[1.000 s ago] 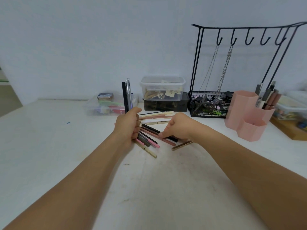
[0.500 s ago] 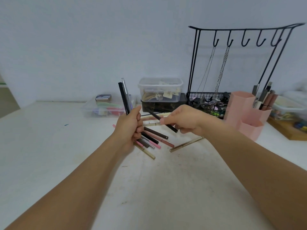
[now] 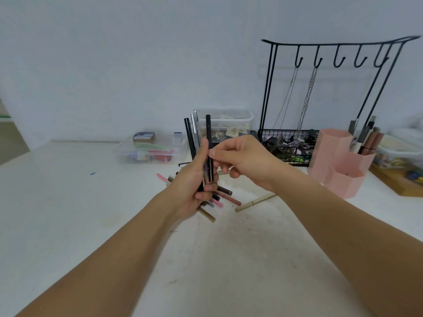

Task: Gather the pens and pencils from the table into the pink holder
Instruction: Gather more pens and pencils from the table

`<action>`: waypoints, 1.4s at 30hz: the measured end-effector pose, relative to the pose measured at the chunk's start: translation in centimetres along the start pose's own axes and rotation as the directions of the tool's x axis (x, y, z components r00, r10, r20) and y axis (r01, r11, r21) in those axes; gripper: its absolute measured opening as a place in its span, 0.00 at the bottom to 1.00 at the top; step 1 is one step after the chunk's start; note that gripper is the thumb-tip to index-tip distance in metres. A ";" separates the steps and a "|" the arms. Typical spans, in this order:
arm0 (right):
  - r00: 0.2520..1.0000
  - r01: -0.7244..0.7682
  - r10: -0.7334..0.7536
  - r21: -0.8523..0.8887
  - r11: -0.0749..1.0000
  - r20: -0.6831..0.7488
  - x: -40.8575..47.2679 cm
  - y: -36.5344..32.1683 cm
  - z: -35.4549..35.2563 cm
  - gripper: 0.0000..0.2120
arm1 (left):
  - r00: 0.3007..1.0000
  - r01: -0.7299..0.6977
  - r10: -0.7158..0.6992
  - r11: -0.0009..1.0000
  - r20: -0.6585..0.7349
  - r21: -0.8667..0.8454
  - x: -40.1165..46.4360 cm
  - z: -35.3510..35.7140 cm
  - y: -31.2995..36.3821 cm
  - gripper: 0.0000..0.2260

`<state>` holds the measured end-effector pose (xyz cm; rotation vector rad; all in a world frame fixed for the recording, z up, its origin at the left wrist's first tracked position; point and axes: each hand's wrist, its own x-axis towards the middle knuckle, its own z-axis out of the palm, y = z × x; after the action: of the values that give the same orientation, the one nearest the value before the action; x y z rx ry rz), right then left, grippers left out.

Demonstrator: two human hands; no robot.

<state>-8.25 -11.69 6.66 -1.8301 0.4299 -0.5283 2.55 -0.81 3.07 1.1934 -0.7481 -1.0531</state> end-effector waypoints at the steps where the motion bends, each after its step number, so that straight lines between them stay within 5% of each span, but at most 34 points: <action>1: 1.000 0.011 -0.011 -0.012 1.000 -0.008 0.0 0.0 0.1 0.10 | 1.000 -0.010 0.010 1.000 0.007 0.017 0.0 0.1 0.0 0.27; 11: 0.993 0.074 -0.072 0.016 0.997 -0.090 -0.4 0.5 1.1 0.04 | 0.999 0.027 -0.024 0.995 -0.037 0.098 -0.2 0.0 -0.2 0.25; 19: 0.999 0.017 -0.020 -0.113 0.993 -0.031 -0.3 -0.5 0.2 0.05 | 0.994 -0.030 0.016 0.992 0.113 0.121 0.2 -1.1 0.1 0.14; 23: 0.998 -0.003 0.004 0.019 1.000 -0.064 -0.4 -0.8 0.1 0.14 | 0.991 -0.043 0.016 0.978 0.134 0.204 0.1 -1.1 0.3 0.11; 32: 0.959 0.225 -0.256 -0.222 0.949 -0.123 -0.2 -1.1 0.9 0.10 | 0.997 -0.077 0.080 0.933 0.007 0.351 0.0 -0.6 0.4 0.12; 42: 0.978 0.182 -0.202 -0.254 0.950 -0.058 0.2 0.0 1.0 0.15 | 0.999 -0.007 0.022 0.939 -0.041 0.343 0.1 -0.7 0.0 0.15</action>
<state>-7.56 -10.96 6.45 -2.1102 0.3891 -0.7129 3.19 -0.63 2.90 1.5010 -0.9308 -0.9026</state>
